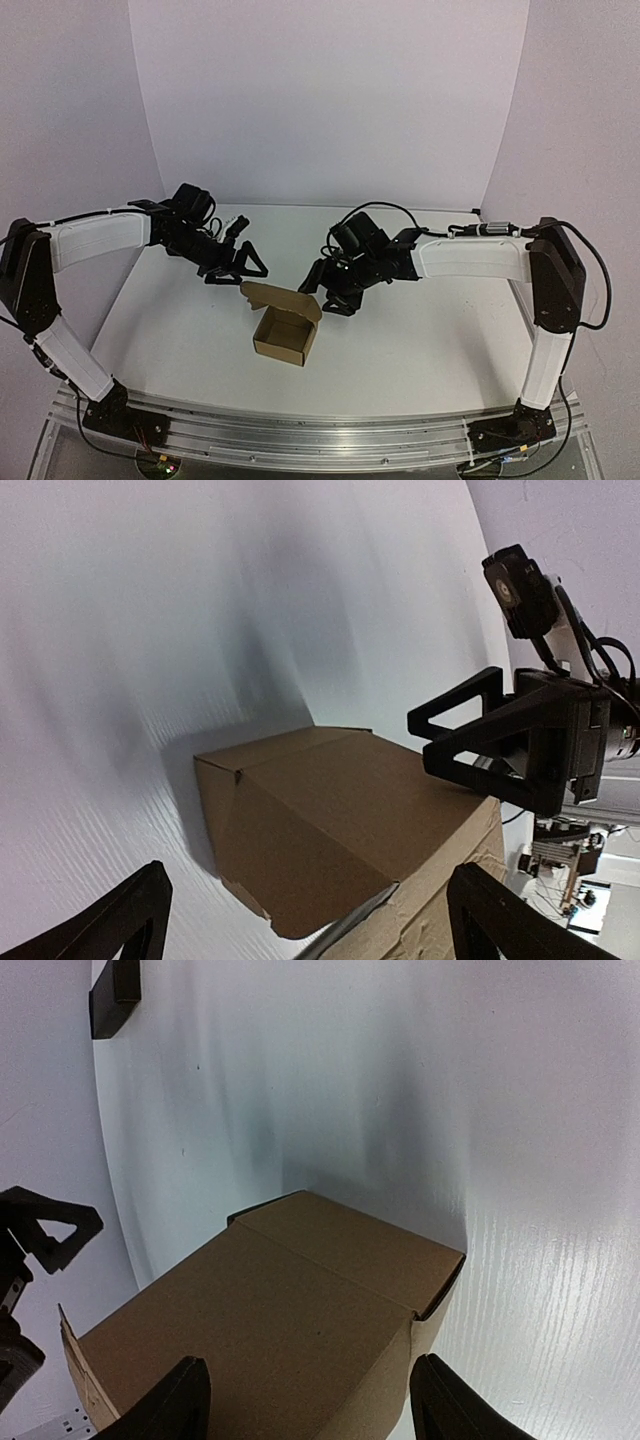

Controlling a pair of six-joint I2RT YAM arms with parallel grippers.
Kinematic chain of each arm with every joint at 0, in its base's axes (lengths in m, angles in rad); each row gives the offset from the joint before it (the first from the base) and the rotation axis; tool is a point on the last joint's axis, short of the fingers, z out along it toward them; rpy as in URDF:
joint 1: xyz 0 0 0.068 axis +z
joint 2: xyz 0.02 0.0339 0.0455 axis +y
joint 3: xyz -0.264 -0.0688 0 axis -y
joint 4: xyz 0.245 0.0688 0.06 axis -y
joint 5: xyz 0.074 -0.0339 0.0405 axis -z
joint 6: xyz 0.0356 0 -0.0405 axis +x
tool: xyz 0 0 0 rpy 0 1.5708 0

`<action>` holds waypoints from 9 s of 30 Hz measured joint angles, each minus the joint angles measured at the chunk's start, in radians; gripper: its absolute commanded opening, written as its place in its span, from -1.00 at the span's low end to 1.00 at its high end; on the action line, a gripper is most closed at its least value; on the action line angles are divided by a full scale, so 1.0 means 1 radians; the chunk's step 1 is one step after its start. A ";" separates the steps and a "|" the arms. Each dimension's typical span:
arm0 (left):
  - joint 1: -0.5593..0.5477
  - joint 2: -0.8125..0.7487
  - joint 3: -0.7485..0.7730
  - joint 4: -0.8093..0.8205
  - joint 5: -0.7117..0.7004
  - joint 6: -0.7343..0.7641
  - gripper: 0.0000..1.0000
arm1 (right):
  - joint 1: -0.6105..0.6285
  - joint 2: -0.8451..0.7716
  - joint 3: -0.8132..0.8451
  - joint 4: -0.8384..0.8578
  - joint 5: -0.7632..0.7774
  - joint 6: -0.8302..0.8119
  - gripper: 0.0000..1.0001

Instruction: Fold the paper box

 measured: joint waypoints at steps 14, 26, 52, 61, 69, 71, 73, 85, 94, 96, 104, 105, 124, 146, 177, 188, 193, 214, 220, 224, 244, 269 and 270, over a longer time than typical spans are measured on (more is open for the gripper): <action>-0.018 0.020 -0.061 -0.010 0.154 -0.165 0.63 | 0.000 0.000 -0.001 0.000 -0.083 0.030 0.43; -0.038 0.056 0.015 -0.069 0.131 -0.067 0.58 | -0.002 -0.025 -0.046 0.004 -0.132 0.060 0.44; -0.103 0.160 0.190 -0.060 0.077 0.321 0.75 | 0.090 -0.257 -0.333 0.126 0.070 0.517 0.57; -0.106 0.173 0.184 -0.119 0.095 0.227 0.75 | 0.091 -0.234 -0.337 0.279 0.076 0.613 0.58; -0.115 0.175 0.136 -0.135 0.161 0.134 0.73 | 0.091 -0.163 -0.337 0.381 0.072 0.661 0.58; -0.119 0.175 0.136 -0.134 0.175 0.120 0.72 | 0.091 -0.159 -0.337 0.390 0.072 0.668 0.58; -0.123 0.175 0.136 -0.134 0.188 0.105 0.72 | 0.091 -0.159 -0.337 0.397 0.072 0.672 0.58; -0.129 0.175 0.094 -0.140 0.237 0.051 0.57 | 0.091 -0.128 -0.337 0.405 0.072 0.676 0.57; -0.136 0.175 0.057 -0.151 0.151 0.116 0.21 | 0.091 -0.126 -0.343 0.413 0.071 0.664 0.50; -0.137 0.175 0.057 -0.165 0.128 0.134 0.15 | 0.091 -0.124 -0.343 0.414 0.068 0.657 0.48; -0.137 0.174 0.030 -0.196 0.051 0.186 0.05 | 0.091 -0.111 -0.323 0.281 0.066 0.538 0.39; -0.137 0.172 0.023 -0.199 0.047 0.190 0.05 | 0.091 -0.110 -0.311 0.253 0.068 0.513 0.39; -0.155 0.103 -0.117 -0.184 -0.070 0.250 0.20 | 0.107 0.041 -0.049 -0.162 0.069 0.112 0.25; -0.277 -0.155 -0.284 0.129 -0.220 0.705 0.36 | 0.182 0.085 0.127 -0.298 0.099 -0.115 0.31; -0.265 -0.245 -0.283 0.149 -0.198 1.322 0.66 | 0.170 -0.139 -0.148 -0.241 -0.036 -0.097 -0.01; -0.254 -0.155 -0.247 0.053 -0.071 1.748 0.99 | 0.181 -0.107 -0.240 -0.198 -0.010 -0.013 -0.61; -0.263 -0.063 -0.215 0.037 -0.133 1.900 0.99 | 0.178 -0.088 -0.289 -0.075 -0.015 0.027 -0.63; -0.325 0.004 -0.250 0.017 -0.225 2.057 0.82 | 0.126 0.067 -0.282 0.214 -0.093 0.085 -0.64; -0.359 -0.025 -0.248 -0.056 -0.191 1.956 0.83 | 0.100 0.075 -0.269 0.219 -0.126 0.054 -0.55; -0.364 -0.080 -0.258 -0.077 -0.215 1.896 0.83 | 0.078 0.075 -0.269 0.216 -0.155 0.016 -0.49; -0.207 -0.206 -0.284 -0.050 -0.183 1.674 0.85 | 0.469 -0.363 -0.294 0.080 0.373 -0.931 0.76; -0.101 -0.373 -0.557 0.210 -0.093 1.396 0.87 | 0.694 0.154 -0.244 0.439 0.999 -2.018 0.87; -0.101 -0.373 -0.557 0.212 -0.090 1.396 0.87 | 0.693 0.170 -0.227 0.444 1.003 -2.027 0.84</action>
